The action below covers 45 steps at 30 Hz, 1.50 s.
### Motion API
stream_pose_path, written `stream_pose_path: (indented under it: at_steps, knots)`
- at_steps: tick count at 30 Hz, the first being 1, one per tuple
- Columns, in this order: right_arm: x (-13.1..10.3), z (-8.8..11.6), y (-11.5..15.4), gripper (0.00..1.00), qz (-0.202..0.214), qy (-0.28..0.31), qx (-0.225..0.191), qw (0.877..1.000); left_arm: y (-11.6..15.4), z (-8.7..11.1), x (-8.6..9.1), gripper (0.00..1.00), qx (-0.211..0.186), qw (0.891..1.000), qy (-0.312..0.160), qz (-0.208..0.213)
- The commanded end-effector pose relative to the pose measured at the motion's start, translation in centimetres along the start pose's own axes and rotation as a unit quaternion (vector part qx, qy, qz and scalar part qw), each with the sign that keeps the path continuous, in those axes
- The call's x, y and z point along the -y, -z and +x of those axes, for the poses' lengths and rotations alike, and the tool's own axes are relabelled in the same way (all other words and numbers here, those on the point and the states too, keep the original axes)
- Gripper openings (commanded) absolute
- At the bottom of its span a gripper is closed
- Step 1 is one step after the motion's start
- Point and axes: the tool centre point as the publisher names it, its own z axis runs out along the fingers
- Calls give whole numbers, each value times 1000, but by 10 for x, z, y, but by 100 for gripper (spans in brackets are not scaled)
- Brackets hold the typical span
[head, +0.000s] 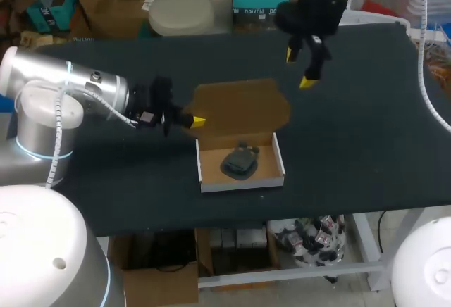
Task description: Assemble the packaging by folding the flat box into shape, placing the metal phone stand inside, and closing the box properly
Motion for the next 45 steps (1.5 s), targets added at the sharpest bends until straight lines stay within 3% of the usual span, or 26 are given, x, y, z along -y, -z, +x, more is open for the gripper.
stream_pose_path:
  at_steps: [1,22,31,32,34,35,36,37,45]
  knots:
    - [-6,-4,3,100,6,-1,-7,1000,-5,4,-4,0,3,1000,-10,3]
    - [-23,-9,7,100,15,6,2,1000,0,12,3,0,2,999,-45,11]
    - [-44,-31,18,100,20,14,17,1000,0,12,3,0,2,999,-45,11]
    - [-48,-34,18,96,27,17,18,999,0,12,3,0,2,999,-45,11]
    - [-54,-41,16,74,34,18,19,999,0,12,3,0,2,999,-45,11]
    - [-58,-43,15,72,41,18,23,999,0,12,3,0,2,999,-45,11]
    - [-61,-46,14,56,45,19,24,999,0,12,3,0,2,999,-45,11]
    - [-64,-48,12,47,46,20,25,998,0,12,3,0,2,999,-45,11]
    - [-86,-58,-4,47,61,29,20,998,0,12,3,0,2,999,-45,11]
